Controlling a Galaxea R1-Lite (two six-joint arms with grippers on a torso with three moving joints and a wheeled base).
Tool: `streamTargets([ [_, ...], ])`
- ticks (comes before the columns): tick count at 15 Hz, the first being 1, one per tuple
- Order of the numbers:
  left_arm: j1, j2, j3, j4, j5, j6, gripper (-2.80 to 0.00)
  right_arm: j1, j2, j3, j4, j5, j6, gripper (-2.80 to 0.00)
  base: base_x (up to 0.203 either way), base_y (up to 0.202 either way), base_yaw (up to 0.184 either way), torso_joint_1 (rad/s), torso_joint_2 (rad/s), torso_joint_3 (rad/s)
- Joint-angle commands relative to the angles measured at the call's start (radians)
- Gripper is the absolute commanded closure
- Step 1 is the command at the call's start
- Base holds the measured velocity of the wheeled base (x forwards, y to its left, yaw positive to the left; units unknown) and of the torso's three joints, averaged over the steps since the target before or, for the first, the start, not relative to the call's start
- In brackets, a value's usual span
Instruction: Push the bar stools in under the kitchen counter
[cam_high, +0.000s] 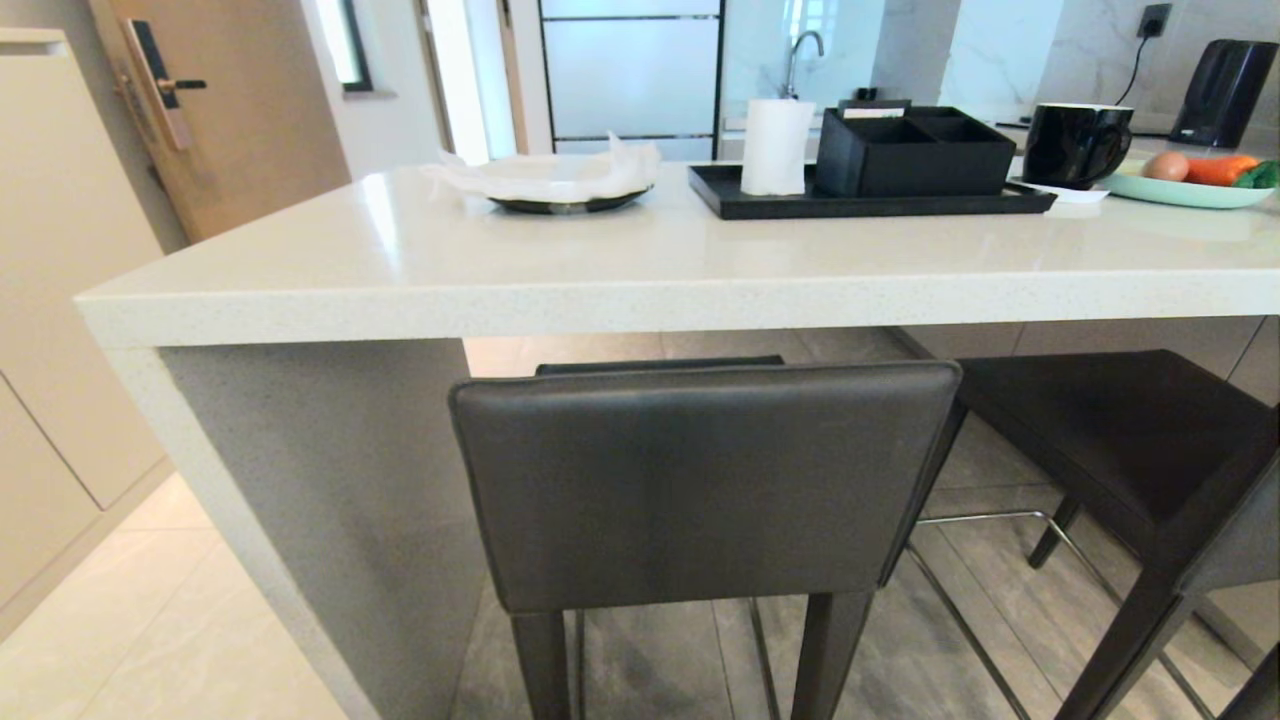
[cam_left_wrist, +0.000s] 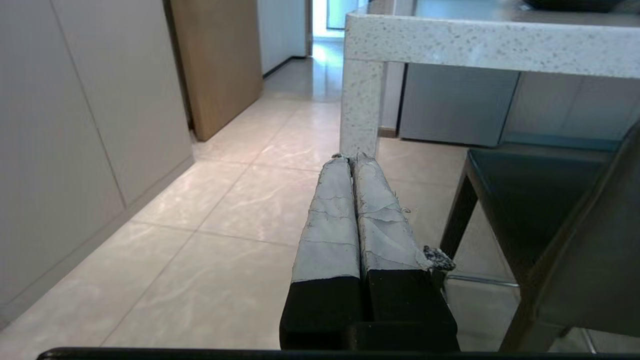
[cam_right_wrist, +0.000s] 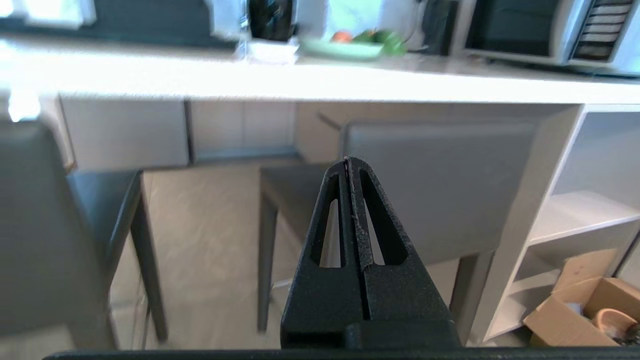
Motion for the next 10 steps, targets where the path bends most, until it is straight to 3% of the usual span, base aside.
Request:
streamTargets([
  [1,0.044,-0.081,0.02,0.011,-0.099,0.002,0.0,0.003,-0.104,0.027,0.058,0.013,-0.007,0.0,0.0,0.0,0.0,0.0,0.0,0.0],
  [4,0.029,-0.257,0.106,0.133,-0.181,0.014,0.0,0.001,-0.152,0.124,0.095,0.018,0.035,0.0,0.0,0.0,0.0,0.0,0.0,0.0],
  [6,0.024,-0.276,0.201,0.184,-0.224,0.046,0.0,0.001,-0.152,0.247,0.072,0.018,0.073,0.0,0.0,0.0,0.0,0.0,0.0,0.0],
  [7,0.023,-0.274,0.249,0.187,-0.298,0.06,0.0,0.001,-0.152,0.308,0.048,0.031,0.082,0.0,0.0,0.0,0.0,0.0,0.0,0.0],
  [8,0.022,-0.273,0.288,0.175,-0.352,0.063,0.0,0.001,-0.152,0.36,0.021,0.078,0.079,0.0,0.0,0.0,0.0,0.0,0.0,0.0],
  [10,0.022,-0.272,0.297,0.163,-0.377,0.051,0.0,0.001,-0.152,0.464,-0.051,0.217,0.044,0.0,0.0,0.0,0.0,0.0,0.0,0.0],
])
